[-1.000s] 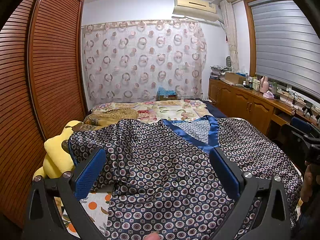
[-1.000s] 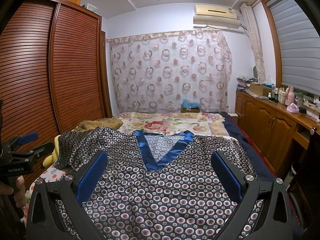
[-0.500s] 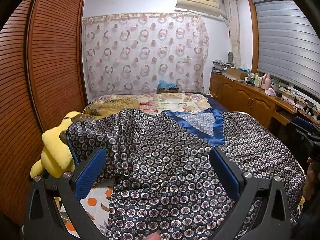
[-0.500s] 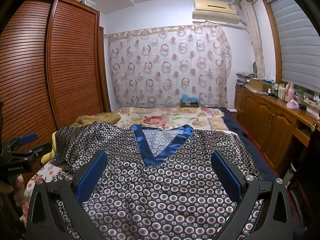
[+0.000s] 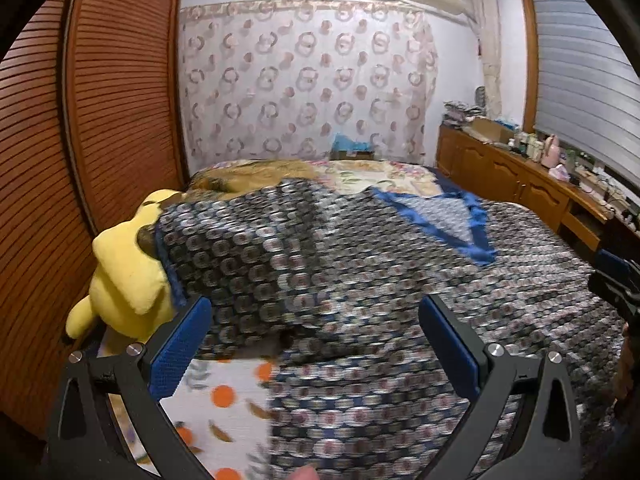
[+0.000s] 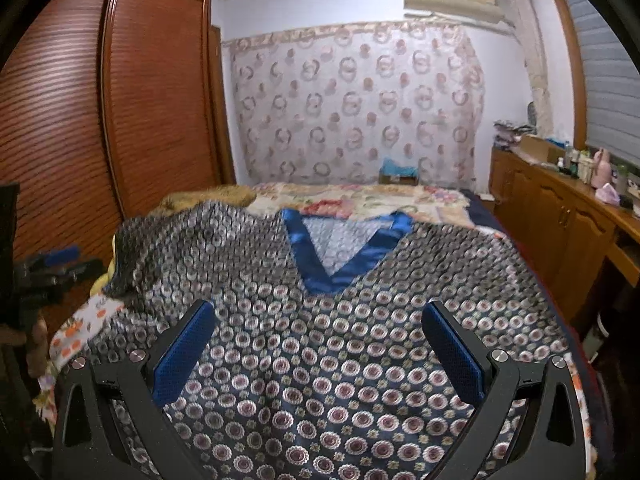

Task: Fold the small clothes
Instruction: 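Grasp the shirt's side edge with the left tool and fold it inward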

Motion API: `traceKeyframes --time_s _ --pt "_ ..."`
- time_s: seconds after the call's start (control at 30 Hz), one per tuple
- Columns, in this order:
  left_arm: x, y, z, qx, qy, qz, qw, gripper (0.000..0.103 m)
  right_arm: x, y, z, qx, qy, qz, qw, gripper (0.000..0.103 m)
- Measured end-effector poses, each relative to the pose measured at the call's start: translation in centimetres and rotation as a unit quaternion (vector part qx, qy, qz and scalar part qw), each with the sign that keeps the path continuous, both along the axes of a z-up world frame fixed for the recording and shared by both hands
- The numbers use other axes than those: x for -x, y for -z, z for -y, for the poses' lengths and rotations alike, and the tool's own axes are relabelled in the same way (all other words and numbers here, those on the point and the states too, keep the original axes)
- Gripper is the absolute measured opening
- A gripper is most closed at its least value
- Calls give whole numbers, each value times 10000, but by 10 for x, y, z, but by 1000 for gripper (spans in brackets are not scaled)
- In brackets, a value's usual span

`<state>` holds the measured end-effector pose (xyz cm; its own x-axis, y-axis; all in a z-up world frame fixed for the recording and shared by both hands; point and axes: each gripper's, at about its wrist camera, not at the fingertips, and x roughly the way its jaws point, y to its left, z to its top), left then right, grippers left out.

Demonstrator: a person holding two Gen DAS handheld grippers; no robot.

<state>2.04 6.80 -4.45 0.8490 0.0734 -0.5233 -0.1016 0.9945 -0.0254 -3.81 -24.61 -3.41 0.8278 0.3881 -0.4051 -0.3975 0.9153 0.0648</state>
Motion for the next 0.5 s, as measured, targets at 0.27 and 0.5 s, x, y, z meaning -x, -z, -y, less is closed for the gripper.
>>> traceKeyframes --time_s 0.27,0.5 --pt "-11 13 -58 169 -224 -231 9993 103 -16 17 -11 320 -194 -350 9987 103" --pt "-28 28 -99 474 -262 -582 9968 78 -29 29 -26 521 -281 -502 9970 103"
